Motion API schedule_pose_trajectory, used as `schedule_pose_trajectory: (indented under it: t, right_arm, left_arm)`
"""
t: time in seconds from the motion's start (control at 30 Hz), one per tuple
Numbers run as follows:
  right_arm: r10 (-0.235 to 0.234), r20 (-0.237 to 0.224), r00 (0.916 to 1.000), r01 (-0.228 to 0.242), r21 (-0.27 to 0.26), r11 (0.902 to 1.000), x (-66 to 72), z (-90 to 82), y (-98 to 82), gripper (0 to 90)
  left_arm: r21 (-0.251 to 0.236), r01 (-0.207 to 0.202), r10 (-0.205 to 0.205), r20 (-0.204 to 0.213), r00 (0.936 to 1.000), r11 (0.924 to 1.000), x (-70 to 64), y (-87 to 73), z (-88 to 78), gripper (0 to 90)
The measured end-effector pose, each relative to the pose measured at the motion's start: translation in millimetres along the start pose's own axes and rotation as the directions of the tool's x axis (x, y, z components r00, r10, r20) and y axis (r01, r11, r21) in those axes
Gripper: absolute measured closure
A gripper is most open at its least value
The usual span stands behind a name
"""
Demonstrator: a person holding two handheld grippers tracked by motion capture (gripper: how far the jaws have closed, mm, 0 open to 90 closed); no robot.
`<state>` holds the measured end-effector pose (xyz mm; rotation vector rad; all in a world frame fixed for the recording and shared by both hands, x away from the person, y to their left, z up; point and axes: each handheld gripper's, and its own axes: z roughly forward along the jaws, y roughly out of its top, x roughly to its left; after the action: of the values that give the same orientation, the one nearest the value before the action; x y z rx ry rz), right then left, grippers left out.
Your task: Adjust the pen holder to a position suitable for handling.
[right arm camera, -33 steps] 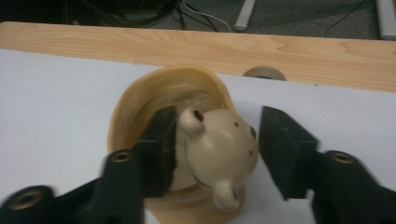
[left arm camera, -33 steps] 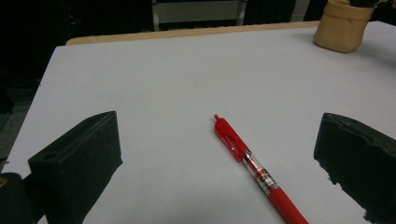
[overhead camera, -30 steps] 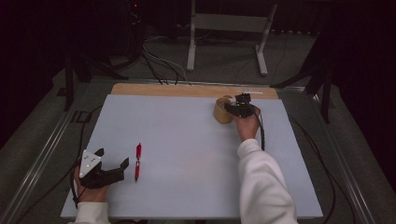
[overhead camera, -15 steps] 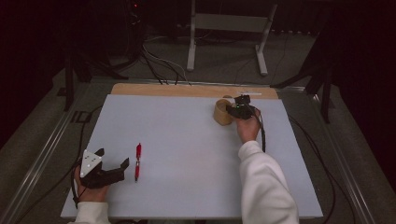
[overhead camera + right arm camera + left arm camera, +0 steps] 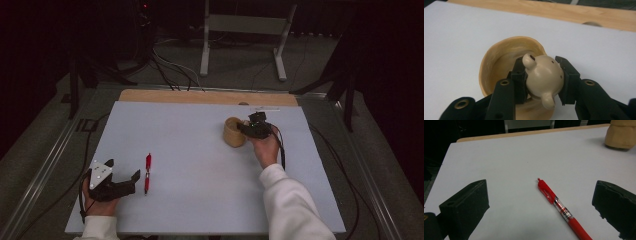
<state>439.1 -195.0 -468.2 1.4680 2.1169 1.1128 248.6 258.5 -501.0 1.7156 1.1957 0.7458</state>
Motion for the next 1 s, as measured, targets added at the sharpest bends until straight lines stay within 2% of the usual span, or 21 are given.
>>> schedule_pose_trajectory:
  t: [0.23, 0.43, 0.6, 0.73, 0.83, 1.0]
  right_arm:
    - [-0.088, -0.072, 0.9936, 0.087, -0.016, 0.9961, 35.3, -8.5, -11.1, 64.7]
    - [-0.151, -0.119, 0.9813, 0.151, -0.011, 0.9885, 68.0, -10.9, -23.6, 64.7]
    - [-0.183, -0.157, 0.9705, 0.184, -0.009, 0.9829, 87.2, -14.0, -32.8, 64.7]
    - [-0.205, -0.148, 0.9675, 0.206, -0.007, 0.9784, 95.1, -16.5, -39.1, 64.6]
    - [-0.173, -0.175, 0.9693, 0.176, 0.005, 0.9843, 92.7, -18.7, -42.9, 64.6]
    - [-0.189, -0.175, 0.9663, 0.194, 0.008, 0.981, 93.5, -21.4, -47.0, 64.5]
  left_arm:
    - [0.004, -0.003, 0.003, 0.0, 1.0, 1.0, -0.1, -0.2, 0.5, 1.3]
    - [0.005, -0.005, 0.005, 0.001, 1.0, 1.0, -0.4, -0.2, 0.8, 1.4]
    - [0.008, -0.004, 0.004, 0.001, 1.0, 1.0, -0.7, -0.3, 1.1, 1.3]
    - [0.007, -0.006, 0.006, 0.002, 1.0, 1.0, -1.1, -0.3, 1.2, 1.4]
    - [0.009, -0.007, 0.007, 0.003, 1.0, 0.9999, -1.4, -0.4, 1.6, 1.4]
    - [0.013, -0.011, 0.011, 0.004, 0.9999, 0.9999, -2.0, -0.5, 2.2, 1.4]
